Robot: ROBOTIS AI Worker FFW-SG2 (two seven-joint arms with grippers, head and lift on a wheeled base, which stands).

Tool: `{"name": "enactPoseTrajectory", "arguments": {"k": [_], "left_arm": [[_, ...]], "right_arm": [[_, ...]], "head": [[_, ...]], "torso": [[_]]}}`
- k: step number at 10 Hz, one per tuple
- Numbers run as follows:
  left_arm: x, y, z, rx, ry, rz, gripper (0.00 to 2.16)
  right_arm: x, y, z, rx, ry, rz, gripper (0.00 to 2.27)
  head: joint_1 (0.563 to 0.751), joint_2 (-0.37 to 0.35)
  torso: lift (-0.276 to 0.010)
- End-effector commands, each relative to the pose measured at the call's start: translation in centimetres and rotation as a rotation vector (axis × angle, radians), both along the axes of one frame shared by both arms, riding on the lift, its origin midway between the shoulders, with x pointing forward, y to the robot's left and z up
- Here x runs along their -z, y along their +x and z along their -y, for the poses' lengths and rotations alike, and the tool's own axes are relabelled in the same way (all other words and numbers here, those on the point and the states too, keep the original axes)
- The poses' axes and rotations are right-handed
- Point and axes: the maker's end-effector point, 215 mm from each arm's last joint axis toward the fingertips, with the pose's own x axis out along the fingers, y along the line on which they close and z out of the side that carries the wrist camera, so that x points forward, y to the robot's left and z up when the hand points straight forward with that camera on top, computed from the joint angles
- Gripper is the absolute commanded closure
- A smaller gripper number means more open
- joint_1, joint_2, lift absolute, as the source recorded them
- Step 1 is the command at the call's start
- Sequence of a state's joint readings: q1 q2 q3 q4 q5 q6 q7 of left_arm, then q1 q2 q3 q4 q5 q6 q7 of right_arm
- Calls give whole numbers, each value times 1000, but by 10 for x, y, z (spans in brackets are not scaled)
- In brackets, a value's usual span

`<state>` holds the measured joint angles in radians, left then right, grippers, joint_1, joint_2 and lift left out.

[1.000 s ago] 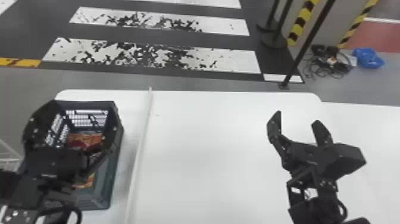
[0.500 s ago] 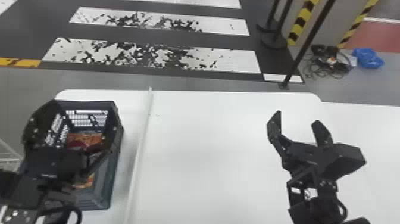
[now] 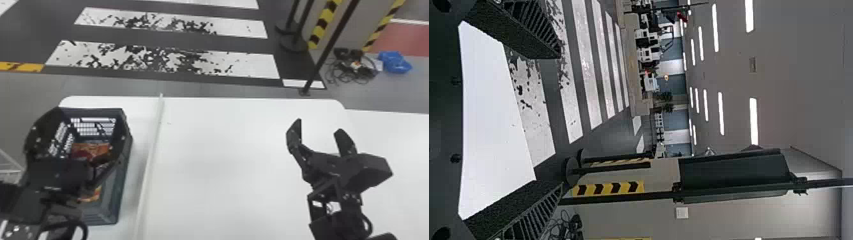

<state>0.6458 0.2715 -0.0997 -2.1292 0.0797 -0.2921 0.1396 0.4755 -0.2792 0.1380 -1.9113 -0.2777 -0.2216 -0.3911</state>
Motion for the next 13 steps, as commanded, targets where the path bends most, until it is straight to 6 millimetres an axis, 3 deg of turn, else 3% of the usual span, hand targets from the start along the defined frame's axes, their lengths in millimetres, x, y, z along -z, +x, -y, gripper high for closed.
{"name": "enactPoseTrajectory", "arguments": {"k": [1, 13], "left_arm": [[0, 0, 0, 0, 0, 0, -2], [0, 0, 0, 0, 0, 0, -2]], "right_arm": [[0, 0, 0, 0, 0, 0, -2], [0, 0, 0, 0, 0, 0, -2]], "head": [[695, -96], [695, -96]], "torso": [[-29], [-29]]}}
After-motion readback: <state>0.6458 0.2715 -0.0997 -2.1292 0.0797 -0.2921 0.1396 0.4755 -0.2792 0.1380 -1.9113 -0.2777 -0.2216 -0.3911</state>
